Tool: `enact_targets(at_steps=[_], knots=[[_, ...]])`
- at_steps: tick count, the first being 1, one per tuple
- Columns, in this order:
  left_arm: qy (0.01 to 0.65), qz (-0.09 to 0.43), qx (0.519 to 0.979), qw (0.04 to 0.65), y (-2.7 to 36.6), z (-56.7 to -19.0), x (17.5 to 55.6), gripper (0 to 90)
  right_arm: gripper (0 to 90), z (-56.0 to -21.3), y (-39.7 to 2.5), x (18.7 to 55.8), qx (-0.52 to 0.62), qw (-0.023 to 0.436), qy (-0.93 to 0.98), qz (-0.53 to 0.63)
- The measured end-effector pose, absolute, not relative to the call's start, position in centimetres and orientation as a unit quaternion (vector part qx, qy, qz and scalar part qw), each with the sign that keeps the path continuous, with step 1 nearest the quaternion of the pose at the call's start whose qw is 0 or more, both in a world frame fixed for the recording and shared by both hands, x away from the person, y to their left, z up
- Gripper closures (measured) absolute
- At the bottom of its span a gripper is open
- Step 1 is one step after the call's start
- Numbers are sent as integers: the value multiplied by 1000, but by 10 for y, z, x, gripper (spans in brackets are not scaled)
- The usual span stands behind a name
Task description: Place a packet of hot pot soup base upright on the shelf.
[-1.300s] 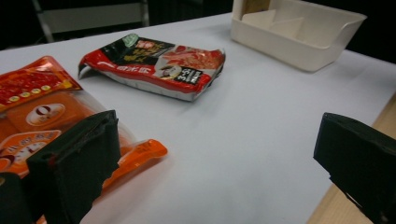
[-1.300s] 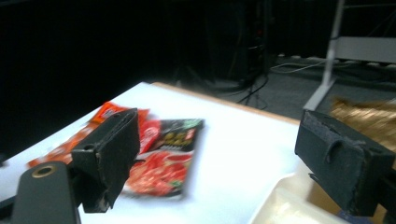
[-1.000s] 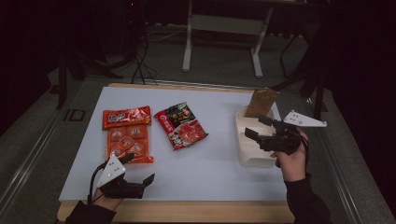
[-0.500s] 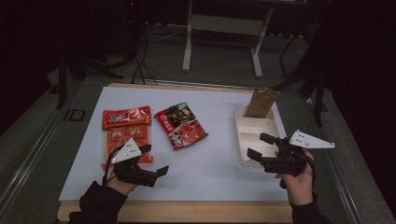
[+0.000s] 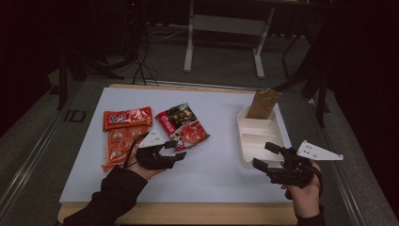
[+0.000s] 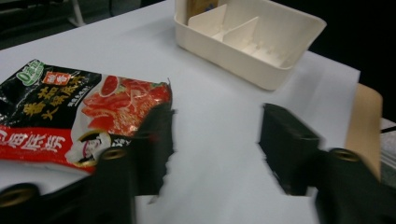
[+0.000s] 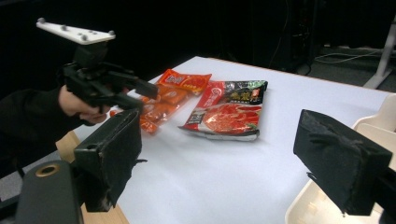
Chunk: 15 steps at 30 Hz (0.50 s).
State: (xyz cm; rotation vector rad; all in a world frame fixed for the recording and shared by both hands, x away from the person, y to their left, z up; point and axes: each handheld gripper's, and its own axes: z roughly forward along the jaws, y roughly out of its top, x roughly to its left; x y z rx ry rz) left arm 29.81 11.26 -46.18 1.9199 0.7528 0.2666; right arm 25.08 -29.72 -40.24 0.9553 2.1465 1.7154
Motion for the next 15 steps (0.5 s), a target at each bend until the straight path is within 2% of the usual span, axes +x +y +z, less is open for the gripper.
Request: enact_targets(at_steps=[6, 11, 12, 13, 15], knots=[[317, 107, 791, 513, 100, -460, 319, 664, 153, -406, -297, 246, 325, 123, 734, 584], [308, 104, 801, 502, 85, -462, 336, 837, 153, -408, -296, 246, 323, 121, 736, 583], [309, 104, 804, 497, 82, -462, 339, 839, 153, -409, -296, 246, 323, 122, 736, 582], [308, 106, 810, 488, 78, -463, 342, 887, 154, -409, -296, 246, 323, 122, 736, 582], [300, 109, 820, 476, 70, -464, 349, 896, 154, -410, -296, 247, 323, 120, 735, 584]])
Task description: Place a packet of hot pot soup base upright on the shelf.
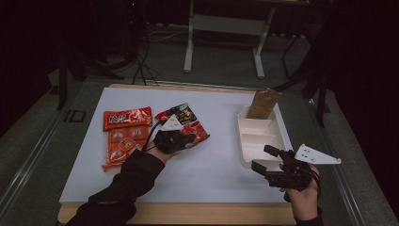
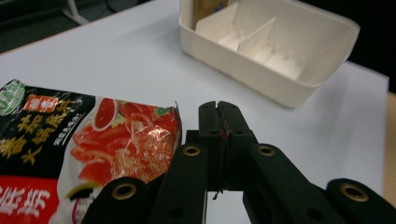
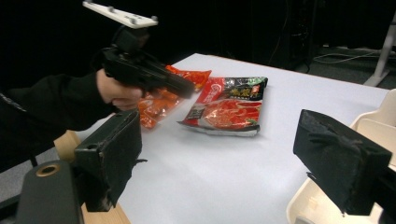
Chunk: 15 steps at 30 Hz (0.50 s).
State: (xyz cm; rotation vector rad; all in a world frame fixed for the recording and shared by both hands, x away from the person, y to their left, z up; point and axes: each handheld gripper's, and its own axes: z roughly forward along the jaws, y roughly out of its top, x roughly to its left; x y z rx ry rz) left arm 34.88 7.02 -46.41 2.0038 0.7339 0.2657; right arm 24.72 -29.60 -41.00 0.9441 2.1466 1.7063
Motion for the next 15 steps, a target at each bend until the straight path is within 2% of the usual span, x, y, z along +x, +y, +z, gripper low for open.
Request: enact_targets(at_steps=[15], knots=[[318, 95, 845, 419, 26, -482, 405, 900, 155, -417, -295, 251, 320, 109, 743, 577]])
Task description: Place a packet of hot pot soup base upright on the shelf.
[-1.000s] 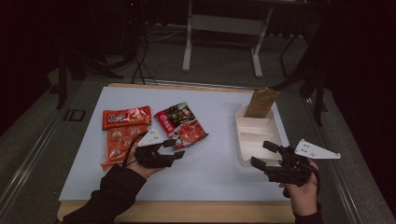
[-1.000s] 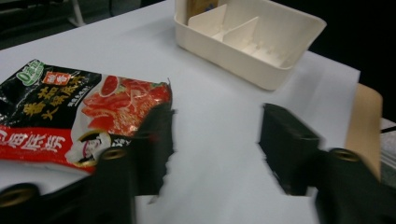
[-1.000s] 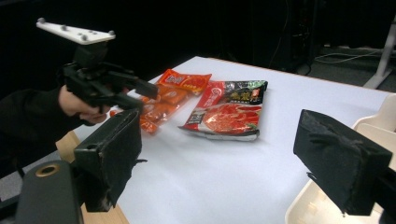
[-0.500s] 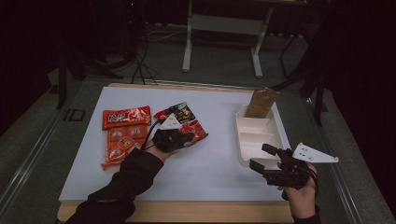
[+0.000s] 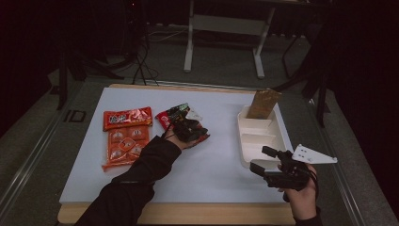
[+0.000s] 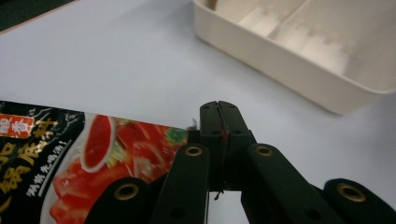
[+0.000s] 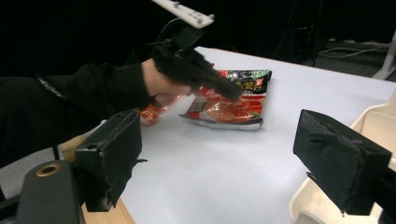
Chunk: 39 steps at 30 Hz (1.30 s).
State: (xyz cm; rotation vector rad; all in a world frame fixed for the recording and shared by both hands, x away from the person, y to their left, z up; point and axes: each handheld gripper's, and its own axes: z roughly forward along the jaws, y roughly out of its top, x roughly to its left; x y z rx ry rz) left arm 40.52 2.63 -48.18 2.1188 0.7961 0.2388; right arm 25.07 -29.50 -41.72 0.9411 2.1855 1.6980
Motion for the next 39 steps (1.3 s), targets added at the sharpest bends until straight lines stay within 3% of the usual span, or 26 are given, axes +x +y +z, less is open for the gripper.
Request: enact_targets(at_steps=[19, 39], knots=[[355, 85, 878, 310, -16, -512, 452, 900, 157, -422, -301, 254, 325, 103, 740, 579], [350, 70, 881, 309, 3, -511, 420, 900, 157, -420, -297, 252, 323, 101, 741, 580]])
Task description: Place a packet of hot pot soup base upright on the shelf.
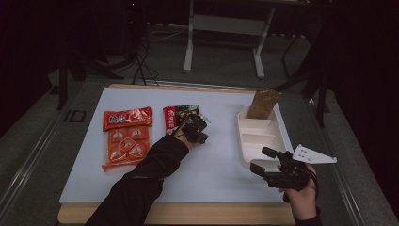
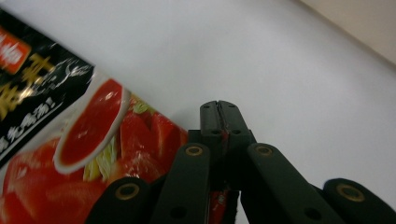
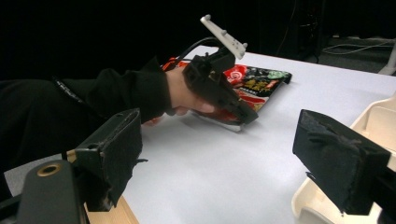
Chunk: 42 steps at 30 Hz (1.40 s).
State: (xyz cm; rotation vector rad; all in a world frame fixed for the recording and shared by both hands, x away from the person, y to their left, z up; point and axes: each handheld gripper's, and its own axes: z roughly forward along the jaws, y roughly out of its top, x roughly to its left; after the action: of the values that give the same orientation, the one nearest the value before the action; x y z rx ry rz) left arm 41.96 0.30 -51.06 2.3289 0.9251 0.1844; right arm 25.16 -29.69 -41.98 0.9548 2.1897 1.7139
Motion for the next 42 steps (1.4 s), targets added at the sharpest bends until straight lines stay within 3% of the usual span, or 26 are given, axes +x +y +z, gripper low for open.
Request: enact_targets(at_steps=[20, 23, 26, 32, 42], knots=[[348, 90, 870, 339, 38, -503, 405, 891, 157, -419, -291, 251, 317, 96, 747, 577], [370, 90, 852, 360, 50, -496, 410, 670, 158, -419, -290, 251, 316, 95, 748, 576], [395, 89, 839, 364, 66, -491, 420, 582, 157, -419, -290, 251, 315, 95, 749, 574], [450, 94, 808, 370, 98, -487, 441, 503, 157, -419, -289, 251, 312, 102, 753, 570], [493, 107, 791, 346, 117, -503, 471, 508, 158, -421, -288, 252, 313, 102, 756, 565]])
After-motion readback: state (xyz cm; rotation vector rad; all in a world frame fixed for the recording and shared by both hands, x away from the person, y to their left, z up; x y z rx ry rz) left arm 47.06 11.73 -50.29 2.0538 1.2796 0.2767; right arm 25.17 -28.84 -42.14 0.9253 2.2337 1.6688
